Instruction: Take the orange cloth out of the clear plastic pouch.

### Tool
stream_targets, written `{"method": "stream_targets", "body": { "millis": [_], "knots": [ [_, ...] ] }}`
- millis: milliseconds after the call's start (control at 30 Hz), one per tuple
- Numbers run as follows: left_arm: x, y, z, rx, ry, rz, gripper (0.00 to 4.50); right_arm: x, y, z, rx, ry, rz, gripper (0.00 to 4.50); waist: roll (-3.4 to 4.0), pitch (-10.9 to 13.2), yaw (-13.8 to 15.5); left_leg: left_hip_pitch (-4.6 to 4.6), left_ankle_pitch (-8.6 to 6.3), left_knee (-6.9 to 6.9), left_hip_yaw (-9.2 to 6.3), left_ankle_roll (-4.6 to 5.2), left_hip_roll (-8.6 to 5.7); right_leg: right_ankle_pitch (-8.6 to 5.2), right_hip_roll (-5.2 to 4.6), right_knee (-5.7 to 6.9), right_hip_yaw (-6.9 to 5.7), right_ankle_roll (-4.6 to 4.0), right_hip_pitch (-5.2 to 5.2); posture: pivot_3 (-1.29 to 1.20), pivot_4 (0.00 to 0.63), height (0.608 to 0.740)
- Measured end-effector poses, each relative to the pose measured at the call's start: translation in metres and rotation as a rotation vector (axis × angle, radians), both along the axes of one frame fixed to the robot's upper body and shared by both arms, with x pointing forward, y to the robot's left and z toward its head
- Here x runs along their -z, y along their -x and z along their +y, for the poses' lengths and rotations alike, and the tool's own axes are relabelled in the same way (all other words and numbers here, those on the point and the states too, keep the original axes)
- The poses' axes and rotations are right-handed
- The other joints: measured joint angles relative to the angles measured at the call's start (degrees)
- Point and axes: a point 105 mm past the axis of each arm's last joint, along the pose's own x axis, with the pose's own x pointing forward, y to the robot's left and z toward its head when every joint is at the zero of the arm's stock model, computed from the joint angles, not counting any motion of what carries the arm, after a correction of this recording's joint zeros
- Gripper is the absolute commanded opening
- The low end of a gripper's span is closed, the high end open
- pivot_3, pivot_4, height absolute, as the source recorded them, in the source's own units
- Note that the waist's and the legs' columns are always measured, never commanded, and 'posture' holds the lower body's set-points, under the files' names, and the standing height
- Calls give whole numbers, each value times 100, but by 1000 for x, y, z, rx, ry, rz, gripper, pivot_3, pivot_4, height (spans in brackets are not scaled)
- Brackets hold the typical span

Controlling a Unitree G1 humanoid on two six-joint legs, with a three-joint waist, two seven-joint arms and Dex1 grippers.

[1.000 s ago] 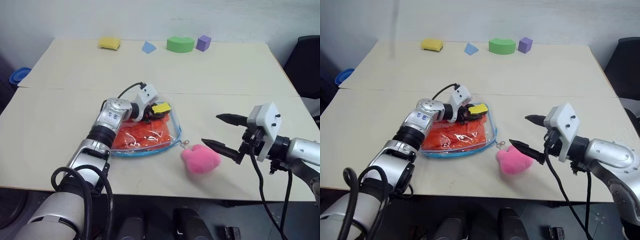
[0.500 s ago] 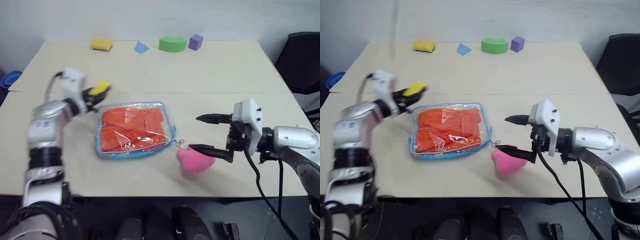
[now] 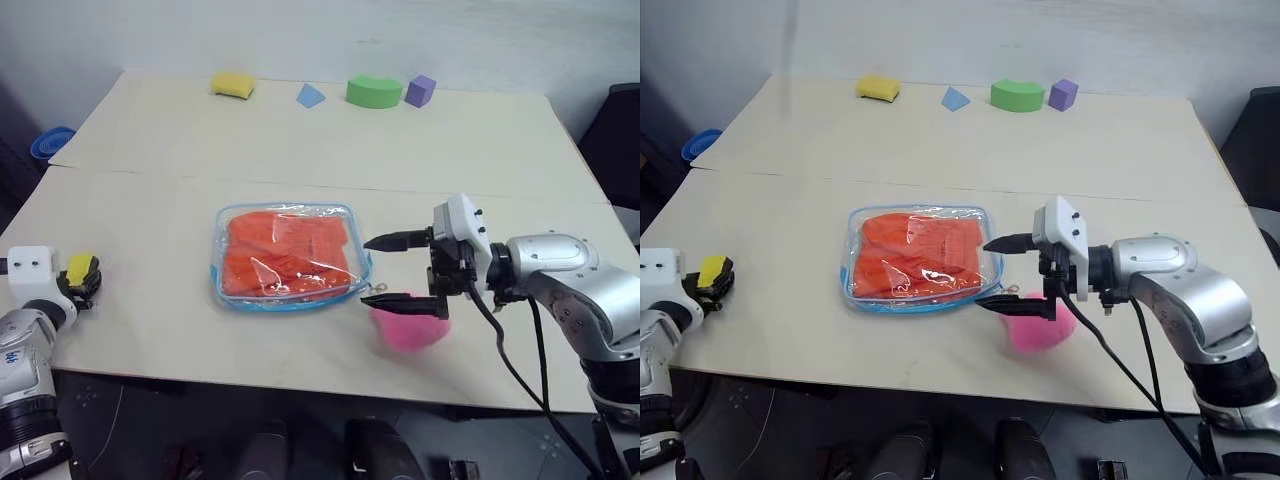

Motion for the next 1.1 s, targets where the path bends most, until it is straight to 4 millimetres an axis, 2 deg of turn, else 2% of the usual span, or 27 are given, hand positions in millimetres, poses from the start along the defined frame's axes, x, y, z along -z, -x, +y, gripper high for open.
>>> {"method": "stream_targets", "body": {
  "millis": [67,233,300,367,433,500,667,733,833,967,1100],
  "knots": [
    [-1,1,-1,6,1,-5,4477,1,-1,-1,1,6,3,4500,-1,0,-13,0,0,-1,0,0,0,0,0,0,0,0,-1,0,150,740],
    [-12,12,4,-1,42,-14,4477,9,-2,-12,48,21,22,4500,-3,-1,-113,0,0,-10,0,0,1,0,1,0,1,0,-3,0,150,740],
    [-32,17,6,29,64,-56,4477,12,-2,-20,86,27,34,4500,-5,-1,-130,0,-1,-10,0,-1,1,0,1,-1,1,0,-3,0,150,740],
    [-60,20,-1,116,69,-117,4477,15,0,-27,119,33,37,4500,-5,-1,-132,0,-1,-11,0,-2,1,0,1,-3,1,0,-2,0,150,740],
    [-88,23,-17,251,57,-158,4477,18,1,-33,147,34,44,4500,-4,-1,-137,2,-1,-12,0,-2,1,0,0,-5,4,-1,0,0,150,740],
    [-108,28,-46,450,45,-164,4477,19,4,-38,175,44,47,4500,0,1,-142,4,-1,-17,2,-3,1,-1,-1,-8,6,-1,1,0,150,740],
    [-130,33,-115,840,-2,-108,4477,19,7,-46,222,46,41,4500,1,2,-129,6,-1,-18,1,-2,1,-1,-1,-8,6,-2,3,0,150,740],
    [-126,32,-143,978,-60,-41,4477,18,8,-47,233,47,34,4500,4,2,-137,8,-2,-19,3,-1,1,-1,-1,-9,9,-2,4,0,150,740],
    [-95,36,-177,1183,-183,124,4477,21,9,-49,252,51,45,4500,7,3,-175,9,1,-38,11,-6,1,-1,2,-10,18,-2,-4,0,150,740],
    [-60,41,-195,1353,-301,269,4477,21,12,-50,266,48,39,4500,9,5,-234,13,8,-73,12,-1,1,-2,7,-14,18,-3,-11,0,150,740],
    [-45,32,-203,1427,-412,293,4477,21,12,-51,285,49,38,4500,9,5,-253,14,8,-72,14,14,0,-2,8,-9,19,-3,-10,0,150,740]
  ]
}}
